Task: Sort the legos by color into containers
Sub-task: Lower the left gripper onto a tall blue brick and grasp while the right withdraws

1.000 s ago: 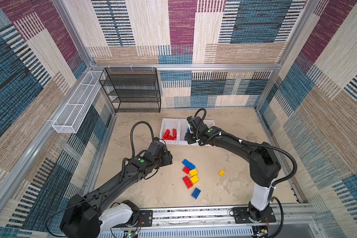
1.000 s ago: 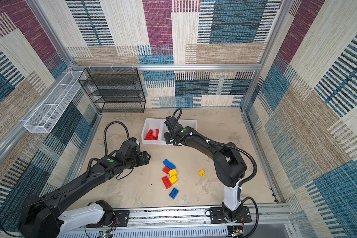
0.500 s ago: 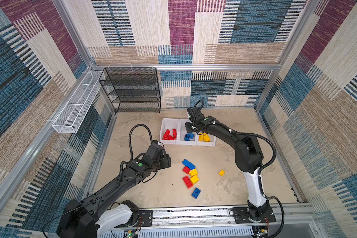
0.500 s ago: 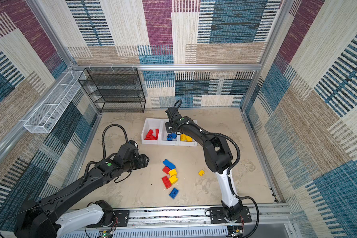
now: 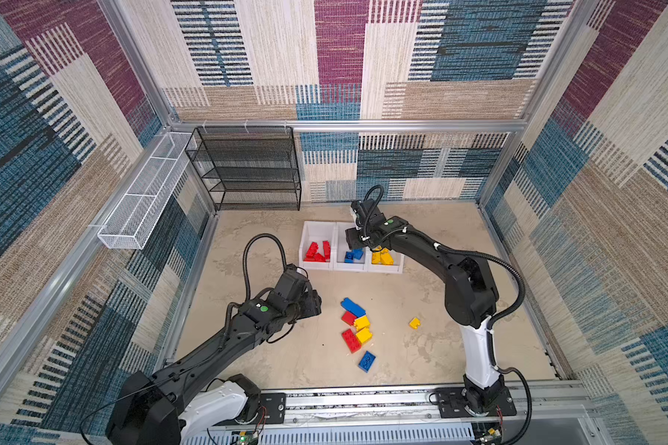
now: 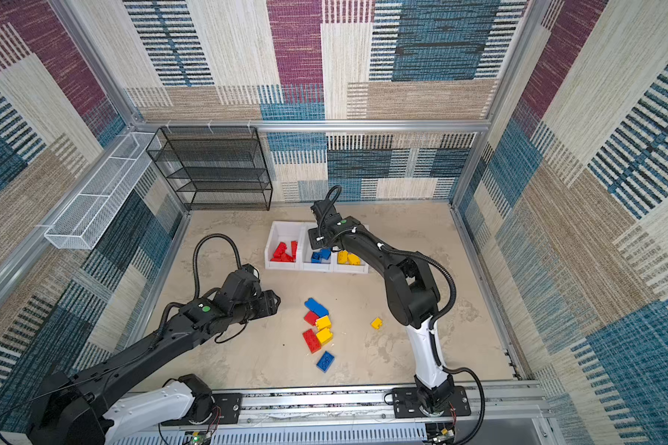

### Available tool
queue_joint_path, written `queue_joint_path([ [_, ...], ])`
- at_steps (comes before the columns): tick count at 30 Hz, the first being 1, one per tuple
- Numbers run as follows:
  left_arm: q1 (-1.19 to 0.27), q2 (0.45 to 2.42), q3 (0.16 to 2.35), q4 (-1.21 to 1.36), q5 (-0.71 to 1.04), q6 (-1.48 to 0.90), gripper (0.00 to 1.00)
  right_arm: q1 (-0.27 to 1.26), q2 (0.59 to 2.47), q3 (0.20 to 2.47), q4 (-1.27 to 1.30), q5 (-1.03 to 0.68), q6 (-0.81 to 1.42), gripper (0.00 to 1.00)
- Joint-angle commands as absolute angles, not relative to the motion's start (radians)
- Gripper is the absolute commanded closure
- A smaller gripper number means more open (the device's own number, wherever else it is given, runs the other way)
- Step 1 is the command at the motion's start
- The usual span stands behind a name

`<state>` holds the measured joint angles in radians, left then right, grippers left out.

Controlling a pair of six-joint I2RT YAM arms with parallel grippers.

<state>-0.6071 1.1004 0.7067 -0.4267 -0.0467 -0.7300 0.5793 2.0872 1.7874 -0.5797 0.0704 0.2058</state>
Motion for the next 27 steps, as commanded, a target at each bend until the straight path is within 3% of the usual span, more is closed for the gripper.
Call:
queue_joint_path([
  [1, -0.610, 1.114, 0.715, -0.424, -0.048, -0.742, 0.31, 0.579, 2.050, 1.762, -0.564, 0.054, 0.219, 0.37],
  [19, -0.720, 1.395, 0.853, -0.382, 0.036, -0.726, 0.31, 0.555, 1.684, 1.243, -0.449, 0.048, 0.334, 0.37],
  [27, -0.756, 1.558, 0.921, -0.313, 0.108, -0.751, 0.31, 0.535, 1.628, 1.175, -0.443, 0.051, 0.351, 0.37],
])
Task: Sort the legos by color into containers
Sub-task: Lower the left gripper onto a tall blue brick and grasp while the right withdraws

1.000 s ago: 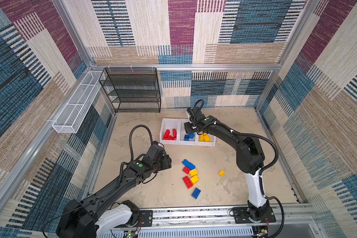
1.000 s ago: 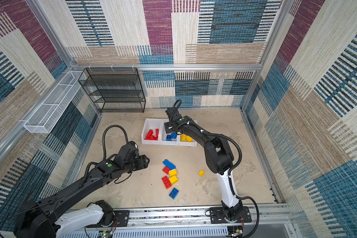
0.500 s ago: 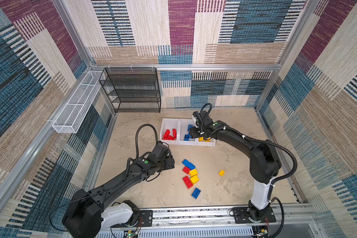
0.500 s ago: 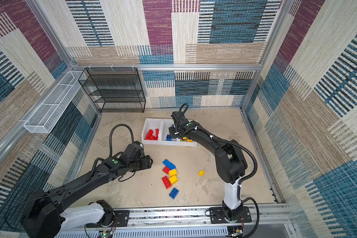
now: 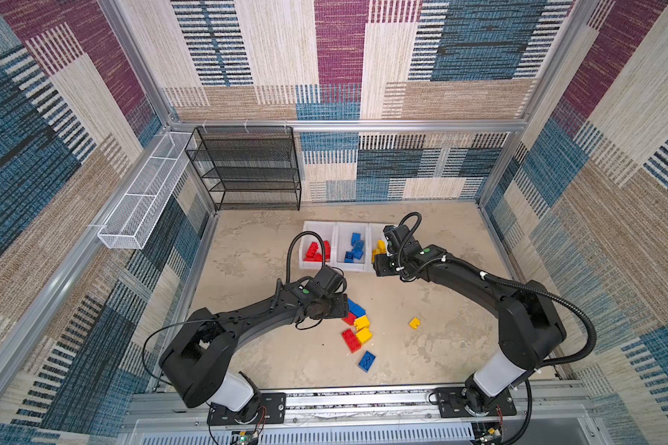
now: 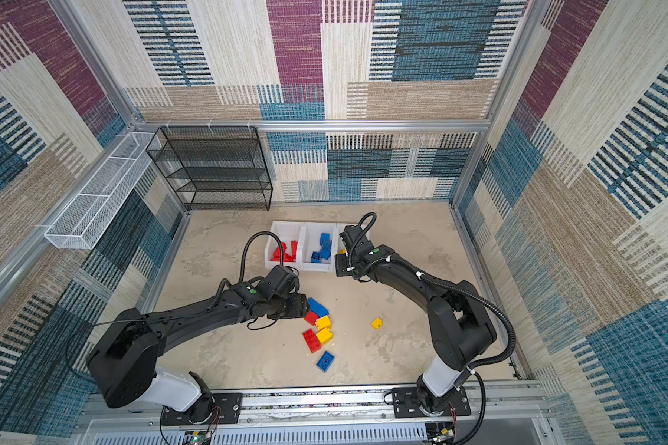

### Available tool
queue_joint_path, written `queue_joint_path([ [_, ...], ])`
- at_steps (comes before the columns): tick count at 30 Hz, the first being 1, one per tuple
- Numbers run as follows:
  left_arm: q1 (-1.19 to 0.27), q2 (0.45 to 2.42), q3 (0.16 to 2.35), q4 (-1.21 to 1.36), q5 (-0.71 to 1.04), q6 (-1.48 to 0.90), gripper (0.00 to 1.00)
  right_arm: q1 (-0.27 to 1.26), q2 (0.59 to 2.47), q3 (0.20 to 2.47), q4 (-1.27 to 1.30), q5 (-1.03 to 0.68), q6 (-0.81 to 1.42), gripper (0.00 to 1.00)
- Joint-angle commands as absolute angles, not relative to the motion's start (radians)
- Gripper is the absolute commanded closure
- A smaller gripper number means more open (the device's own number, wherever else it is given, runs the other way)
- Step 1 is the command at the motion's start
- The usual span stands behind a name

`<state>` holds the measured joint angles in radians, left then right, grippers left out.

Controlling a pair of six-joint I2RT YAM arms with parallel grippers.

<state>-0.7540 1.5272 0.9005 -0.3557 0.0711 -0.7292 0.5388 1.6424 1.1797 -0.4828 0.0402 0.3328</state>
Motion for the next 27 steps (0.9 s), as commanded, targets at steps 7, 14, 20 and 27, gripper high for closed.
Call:
queue_joint_path([
  [7, -0.768, 1.655, 0.969, -0.293, 0.120, -0.753, 0.31, 0.531, 1.613, 1.157, -0.440, 0.054, 0.351, 0.37],
  [14, -0.770, 1.728, 1.012, -0.292, 0.128, -0.735, 0.31, 0.532, 1.593, 1.128, -0.436, 0.055, 0.360, 0.37],
  [20, -0.770, 1.786, 1.062, -0.309, 0.119, -0.711, 0.32, 0.531, 1.581, 1.114, -0.436, 0.058, 0.369, 0.37],
  [27, -0.770, 1.884, 1.195, -0.392, 0.076, -0.647, 0.33, 0.530, 1.565, 1.109, -0.441, 0.060, 0.370, 0.37],
])
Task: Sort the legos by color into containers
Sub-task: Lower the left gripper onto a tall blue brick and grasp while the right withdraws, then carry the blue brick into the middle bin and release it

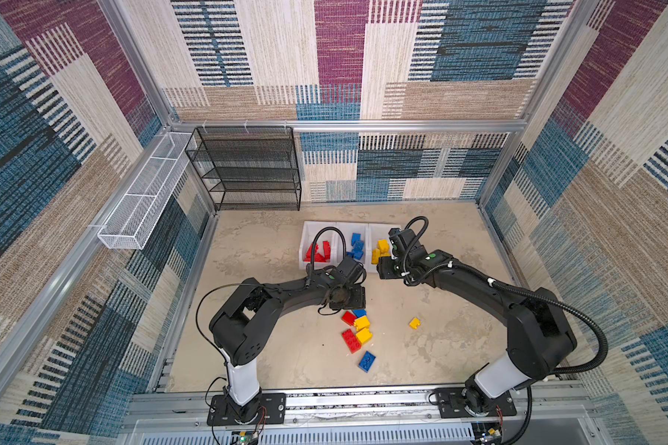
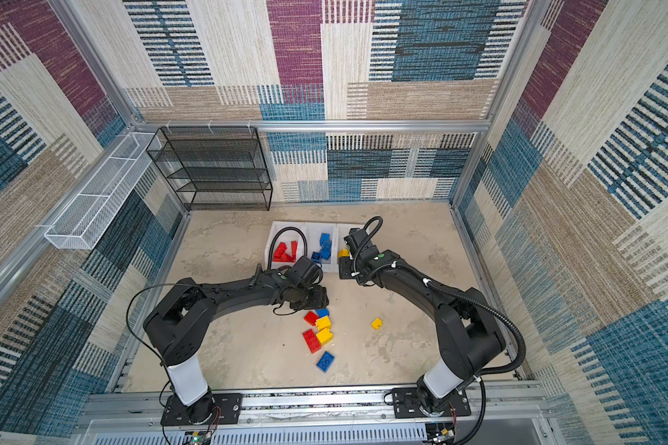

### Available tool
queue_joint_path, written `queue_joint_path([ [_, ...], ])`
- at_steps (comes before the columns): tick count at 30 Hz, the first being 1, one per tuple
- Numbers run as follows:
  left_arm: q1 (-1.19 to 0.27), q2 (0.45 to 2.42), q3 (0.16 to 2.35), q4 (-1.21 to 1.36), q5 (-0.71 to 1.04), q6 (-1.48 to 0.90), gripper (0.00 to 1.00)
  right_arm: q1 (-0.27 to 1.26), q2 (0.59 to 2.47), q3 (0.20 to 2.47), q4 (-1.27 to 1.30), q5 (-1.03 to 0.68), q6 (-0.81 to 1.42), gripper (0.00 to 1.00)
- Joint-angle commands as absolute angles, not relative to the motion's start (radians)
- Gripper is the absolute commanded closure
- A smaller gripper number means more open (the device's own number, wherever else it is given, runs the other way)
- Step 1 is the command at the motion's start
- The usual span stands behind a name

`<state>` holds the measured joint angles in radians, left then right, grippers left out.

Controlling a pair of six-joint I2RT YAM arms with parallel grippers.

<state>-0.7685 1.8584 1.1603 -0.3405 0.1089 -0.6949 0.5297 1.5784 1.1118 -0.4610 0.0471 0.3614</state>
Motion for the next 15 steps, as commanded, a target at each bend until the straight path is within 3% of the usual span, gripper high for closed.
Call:
queue_joint_path([
  [1, -0.770, 1.896, 1.212, -0.405, 0.071, -0.641, 0.33, 0.530, 1.562, 1.104, -0.442, 0.061, 0.370, 0.37],
  [15, -0.798, 1.973, 1.294, -0.501, -0.019, -0.579, 0.51, 0.529, 1.539, 1.069, -0.432, 0.063, 0.377, 0.37],
])
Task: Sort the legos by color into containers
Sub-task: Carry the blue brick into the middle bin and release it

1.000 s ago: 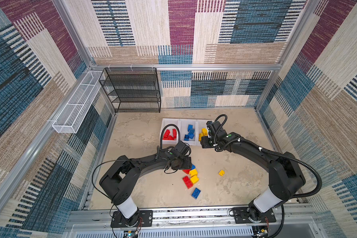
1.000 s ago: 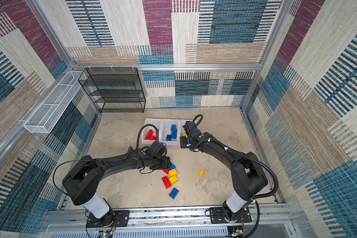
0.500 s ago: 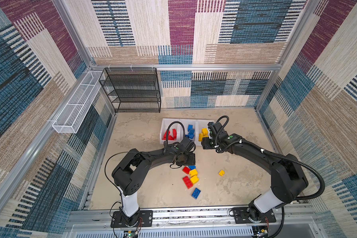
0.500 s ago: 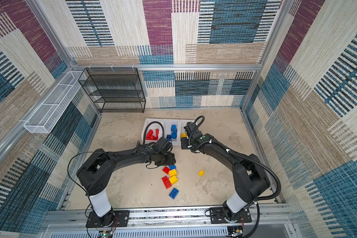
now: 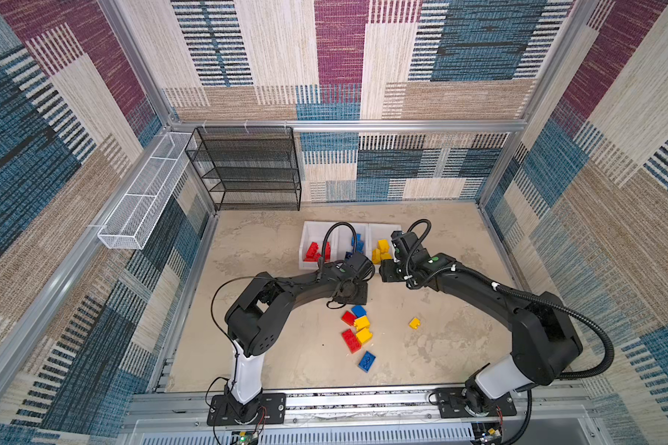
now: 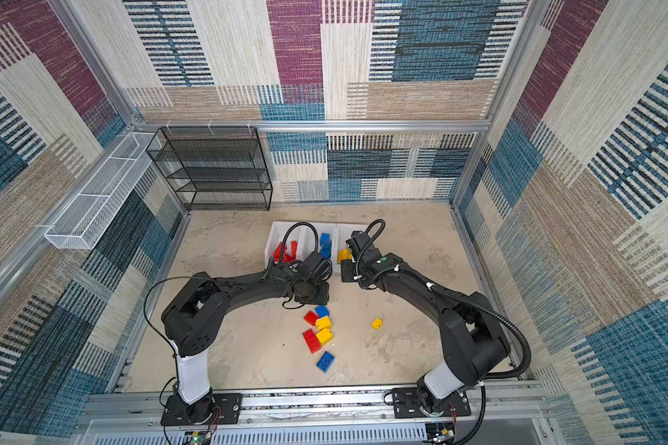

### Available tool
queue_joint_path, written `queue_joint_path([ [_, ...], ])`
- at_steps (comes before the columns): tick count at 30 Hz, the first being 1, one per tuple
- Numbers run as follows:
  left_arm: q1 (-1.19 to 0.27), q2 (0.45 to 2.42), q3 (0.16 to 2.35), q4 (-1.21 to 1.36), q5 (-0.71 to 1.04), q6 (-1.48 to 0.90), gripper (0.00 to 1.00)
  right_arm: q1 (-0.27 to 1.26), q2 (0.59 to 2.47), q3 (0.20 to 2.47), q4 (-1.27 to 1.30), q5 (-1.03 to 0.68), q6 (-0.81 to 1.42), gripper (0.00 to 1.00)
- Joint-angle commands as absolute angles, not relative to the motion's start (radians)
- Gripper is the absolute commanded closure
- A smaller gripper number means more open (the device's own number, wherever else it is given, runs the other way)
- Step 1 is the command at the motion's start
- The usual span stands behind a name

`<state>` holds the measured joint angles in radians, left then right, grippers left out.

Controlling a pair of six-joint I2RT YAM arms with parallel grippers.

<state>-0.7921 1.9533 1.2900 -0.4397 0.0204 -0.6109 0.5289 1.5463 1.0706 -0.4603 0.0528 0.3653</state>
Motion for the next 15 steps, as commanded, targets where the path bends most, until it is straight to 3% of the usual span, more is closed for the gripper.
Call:
queue_joint_path([
  [1, -0.799, 1.976, 1.298, -0.507, -0.023, -0.575, 0.51, 0.528, 1.536, 1.068, -0.432, 0.063, 0.376, 0.37],
  [15, -0.804, 1.990, 1.347, -0.532, -0.025, -0.537, 0.69, 0.503, 1.466, 1.054, -0.448, 0.075, 0.368, 0.39],
])
